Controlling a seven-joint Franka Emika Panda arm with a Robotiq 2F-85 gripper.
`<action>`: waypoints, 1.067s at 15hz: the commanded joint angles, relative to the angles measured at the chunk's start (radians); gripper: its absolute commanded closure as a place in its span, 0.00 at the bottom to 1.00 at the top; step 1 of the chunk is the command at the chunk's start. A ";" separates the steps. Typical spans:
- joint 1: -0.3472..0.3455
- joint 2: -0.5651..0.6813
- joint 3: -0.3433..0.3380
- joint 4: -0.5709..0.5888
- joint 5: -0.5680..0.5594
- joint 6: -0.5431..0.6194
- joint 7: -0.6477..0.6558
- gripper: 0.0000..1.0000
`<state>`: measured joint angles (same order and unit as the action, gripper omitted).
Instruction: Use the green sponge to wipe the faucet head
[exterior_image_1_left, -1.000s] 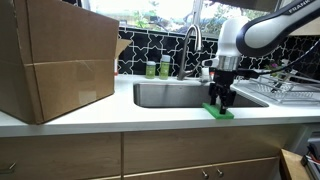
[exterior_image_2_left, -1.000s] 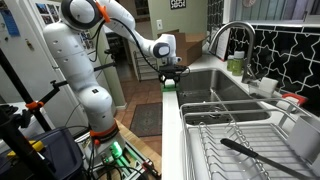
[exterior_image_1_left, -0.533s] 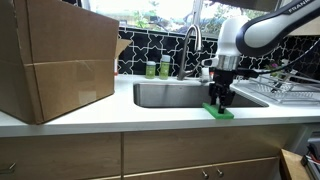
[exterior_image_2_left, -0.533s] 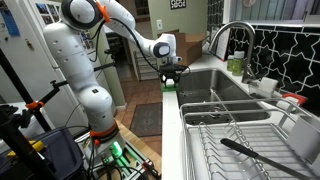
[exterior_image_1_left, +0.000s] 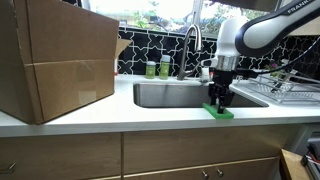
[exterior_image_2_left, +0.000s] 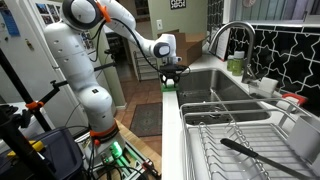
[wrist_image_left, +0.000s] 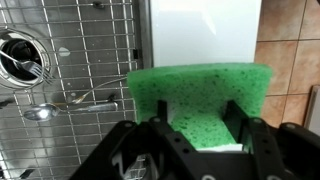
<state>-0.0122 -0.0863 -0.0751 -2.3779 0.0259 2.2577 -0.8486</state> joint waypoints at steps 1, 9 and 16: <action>0.005 0.044 0.013 -0.002 -0.005 0.013 0.003 0.52; 0.004 0.047 0.018 0.004 -0.008 0.010 0.003 0.84; -0.006 0.003 0.009 -0.004 -0.005 0.006 0.007 0.84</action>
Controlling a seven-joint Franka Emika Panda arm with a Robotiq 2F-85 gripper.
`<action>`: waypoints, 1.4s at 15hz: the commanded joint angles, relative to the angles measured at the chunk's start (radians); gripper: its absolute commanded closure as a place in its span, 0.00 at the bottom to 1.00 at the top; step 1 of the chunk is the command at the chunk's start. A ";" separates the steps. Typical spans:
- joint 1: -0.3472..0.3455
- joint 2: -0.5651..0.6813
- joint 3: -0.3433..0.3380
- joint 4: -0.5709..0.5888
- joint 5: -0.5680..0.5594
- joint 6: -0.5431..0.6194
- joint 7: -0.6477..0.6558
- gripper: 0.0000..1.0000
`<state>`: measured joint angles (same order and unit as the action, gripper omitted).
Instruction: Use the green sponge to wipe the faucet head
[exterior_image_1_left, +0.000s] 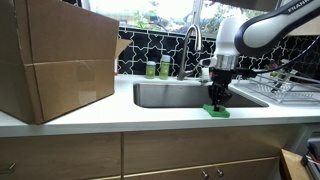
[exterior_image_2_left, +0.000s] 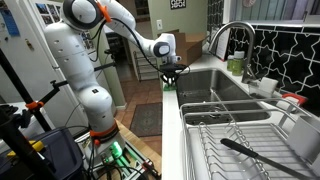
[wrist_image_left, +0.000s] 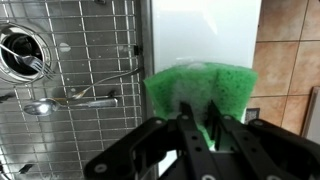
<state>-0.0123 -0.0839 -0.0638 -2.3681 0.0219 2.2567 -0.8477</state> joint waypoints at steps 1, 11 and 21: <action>-0.007 -0.005 -0.004 -0.015 0.000 0.006 0.005 0.89; -0.043 -0.143 -0.040 -0.036 -0.016 -0.003 0.056 0.93; -0.068 -0.339 -0.079 -0.023 -0.062 -0.022 0.182 0.94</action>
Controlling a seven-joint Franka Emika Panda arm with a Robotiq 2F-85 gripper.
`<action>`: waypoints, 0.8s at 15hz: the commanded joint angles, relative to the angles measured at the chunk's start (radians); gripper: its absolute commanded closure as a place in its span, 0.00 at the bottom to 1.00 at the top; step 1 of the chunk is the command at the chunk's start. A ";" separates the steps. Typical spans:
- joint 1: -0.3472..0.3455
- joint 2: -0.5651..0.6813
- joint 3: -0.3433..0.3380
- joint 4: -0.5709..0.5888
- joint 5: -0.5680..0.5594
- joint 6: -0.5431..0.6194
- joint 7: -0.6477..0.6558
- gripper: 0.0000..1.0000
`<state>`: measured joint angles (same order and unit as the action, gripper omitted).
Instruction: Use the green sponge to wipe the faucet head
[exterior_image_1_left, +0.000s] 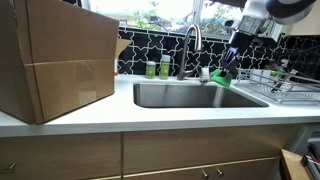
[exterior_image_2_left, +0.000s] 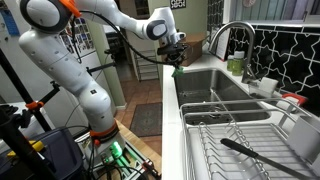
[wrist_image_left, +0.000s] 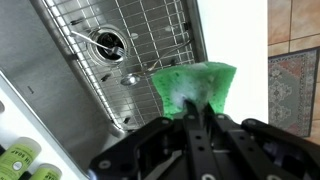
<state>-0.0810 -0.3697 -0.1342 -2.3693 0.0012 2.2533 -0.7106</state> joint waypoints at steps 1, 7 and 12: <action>0.001 -0.058 -0.009 -0.019 -0.056 -0.027 0.052 0.93; 0.021 -0.040 -0.021 0.002 -0.054 -0.019 0.050 0.92; 0.008 -0.040 -0.017 0.012 -0.064 -0.015 0.085 0.94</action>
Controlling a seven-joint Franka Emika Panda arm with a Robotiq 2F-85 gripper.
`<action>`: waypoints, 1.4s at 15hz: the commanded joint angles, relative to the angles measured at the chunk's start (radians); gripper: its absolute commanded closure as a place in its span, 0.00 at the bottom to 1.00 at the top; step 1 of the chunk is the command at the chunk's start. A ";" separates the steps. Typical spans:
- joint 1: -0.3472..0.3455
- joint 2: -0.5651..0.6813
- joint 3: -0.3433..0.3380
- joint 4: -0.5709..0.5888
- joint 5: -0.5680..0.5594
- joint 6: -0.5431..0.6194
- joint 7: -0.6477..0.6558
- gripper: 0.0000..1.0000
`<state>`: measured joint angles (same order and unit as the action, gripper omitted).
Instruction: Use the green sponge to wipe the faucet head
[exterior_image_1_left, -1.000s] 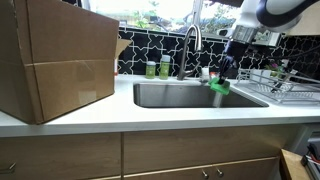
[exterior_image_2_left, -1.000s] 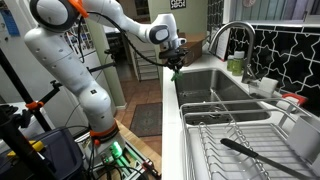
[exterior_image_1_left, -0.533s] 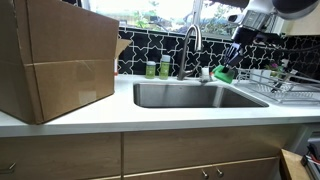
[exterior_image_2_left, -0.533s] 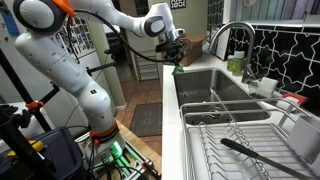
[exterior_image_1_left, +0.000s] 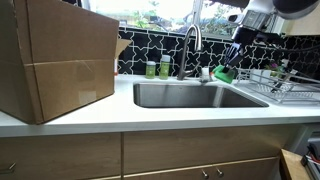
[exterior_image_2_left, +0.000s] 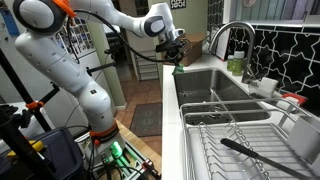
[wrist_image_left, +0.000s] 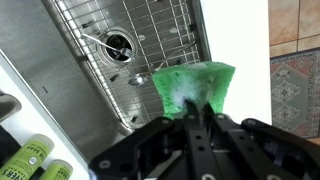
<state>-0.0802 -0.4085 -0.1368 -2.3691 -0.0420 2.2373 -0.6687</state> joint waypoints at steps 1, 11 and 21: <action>-0.014 -0.004 -0.007 0.028 -0.032 0.009 0.109 0.94; -0.109 0.000 0.044 0.238 -0.113 -0.029 0.649 0.94; -0.204 0.174 0.115 0.505 -0.285 -0.063 1.212 0.94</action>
<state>-0.2521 -0.3089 -0.0464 -1.9730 -0.2611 2.2265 0.3891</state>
